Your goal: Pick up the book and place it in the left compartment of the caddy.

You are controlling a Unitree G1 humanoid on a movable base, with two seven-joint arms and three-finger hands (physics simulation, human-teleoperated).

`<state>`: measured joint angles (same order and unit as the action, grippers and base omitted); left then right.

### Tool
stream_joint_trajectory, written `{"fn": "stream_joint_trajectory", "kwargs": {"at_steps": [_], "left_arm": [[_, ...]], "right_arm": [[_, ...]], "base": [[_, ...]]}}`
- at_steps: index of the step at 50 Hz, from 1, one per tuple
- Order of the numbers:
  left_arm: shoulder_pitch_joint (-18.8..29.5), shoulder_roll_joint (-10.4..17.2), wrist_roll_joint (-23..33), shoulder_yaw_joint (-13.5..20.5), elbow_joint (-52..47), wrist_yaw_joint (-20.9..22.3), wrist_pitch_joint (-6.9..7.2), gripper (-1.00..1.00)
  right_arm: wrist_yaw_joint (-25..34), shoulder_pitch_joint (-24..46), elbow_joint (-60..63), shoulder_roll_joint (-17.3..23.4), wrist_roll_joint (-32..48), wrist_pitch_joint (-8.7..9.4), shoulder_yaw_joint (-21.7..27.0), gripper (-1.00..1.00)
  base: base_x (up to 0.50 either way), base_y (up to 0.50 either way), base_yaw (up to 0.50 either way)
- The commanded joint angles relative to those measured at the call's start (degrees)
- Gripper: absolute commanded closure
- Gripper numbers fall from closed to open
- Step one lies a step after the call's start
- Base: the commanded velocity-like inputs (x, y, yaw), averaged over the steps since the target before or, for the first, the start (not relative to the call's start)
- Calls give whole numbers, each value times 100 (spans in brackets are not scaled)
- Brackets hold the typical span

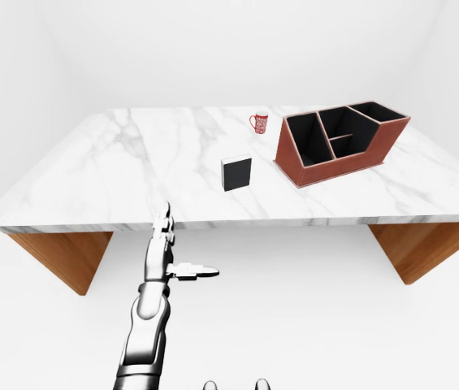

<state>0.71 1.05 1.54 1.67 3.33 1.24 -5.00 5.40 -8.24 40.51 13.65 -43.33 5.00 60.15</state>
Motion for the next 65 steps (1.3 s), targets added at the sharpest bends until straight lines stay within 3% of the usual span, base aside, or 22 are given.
{"fn": "stream_joint_trajectory", "kwargs": {"at_steps": [1, 6, 7, 8, 16, 65], "left_arm": [[165, 33, -10, 45, 525, 3, 0, -100], [42, 11, 7, 8, 234, -7, 0, -100], [-27, 4, 25, -16, 71, -4, 0, -100], [-34, 2, 27, -17, 53, -3, 0, -100], [-22, -3, -40, -1, 49, 27, 0, -100], [-98, -19, -7, -56, -152, 111, 0, -100]], "right_arm": [[249, -385, -547, 97, -873, 0, 924, -100], [380, -550, -817, 97, -1141, 0, 1239, -100], [810, -807, -1800, 349, -1398, 0, 1954, -100], [843, -830, -1880, 374, -1412, 0, 1988, -100], [890, -797, -1998, 273, -1247, 0, 1746, -100], [897, -782, -2191, 250, -986, 0, 1553, -100]], "base": [[0, 0, 0], [0, 0, 0], [0, 0, 0], [0, 0, 0], [0, 0, 0], [0, 0, 0]]}}
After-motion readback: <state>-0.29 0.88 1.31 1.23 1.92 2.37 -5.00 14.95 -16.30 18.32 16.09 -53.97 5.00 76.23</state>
